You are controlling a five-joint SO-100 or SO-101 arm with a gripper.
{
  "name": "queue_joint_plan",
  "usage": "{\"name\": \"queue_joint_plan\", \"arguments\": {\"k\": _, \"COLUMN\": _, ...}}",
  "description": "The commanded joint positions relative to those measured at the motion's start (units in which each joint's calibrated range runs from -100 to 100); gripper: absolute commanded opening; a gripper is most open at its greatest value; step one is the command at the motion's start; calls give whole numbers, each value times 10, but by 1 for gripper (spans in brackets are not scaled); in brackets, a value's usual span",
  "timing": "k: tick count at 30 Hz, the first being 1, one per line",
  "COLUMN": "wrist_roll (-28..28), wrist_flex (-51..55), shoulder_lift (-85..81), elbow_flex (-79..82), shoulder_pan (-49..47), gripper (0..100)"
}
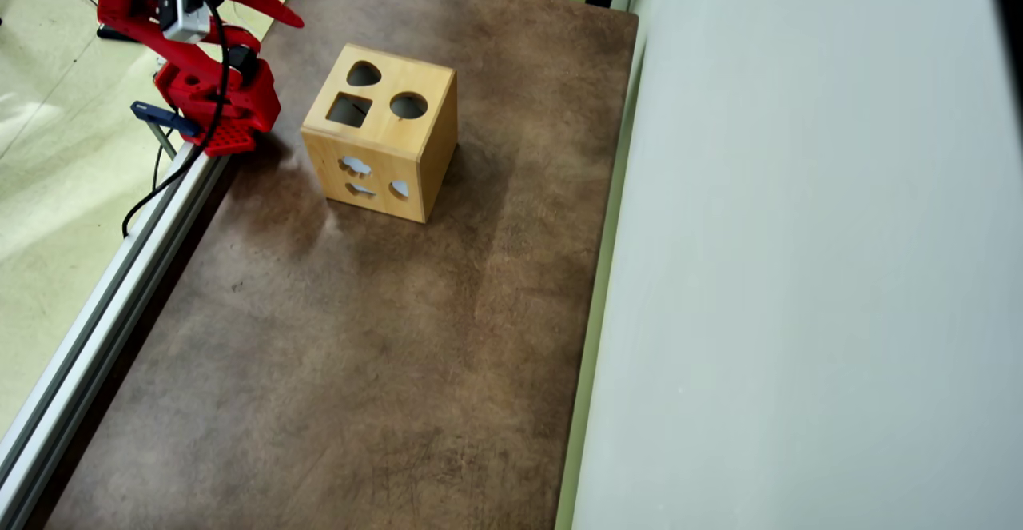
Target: Pick and place the red cube on the square hole
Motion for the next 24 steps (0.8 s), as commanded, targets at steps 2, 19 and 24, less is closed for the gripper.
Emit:
{"name": "queue_joint_plan", "arguments": {"k": 2, "wrist_roll": -1, "wrist_flex": 12, "shoulder_lift": 32, "elbow_flex": -52, "shoulder_pan": -4, "gripper": 52}}
{"name": "queue_joint_plan", "arguments": {"k": 19, "wrist_roll": 3, "wrist_flex": 11, "shoulder_lift": 25, "elbow_flex": -42, "shoulder_pan": -5, "gripper": 52}}
{"name": "queue_joint_plan", "arguments": {"k": 24, "wrist_roll": 3, "wrist_flex": 11, "shoulder_lift": 25, "elbow_flex": -42, "shoulder_pan": -5, "gripper": 52}}
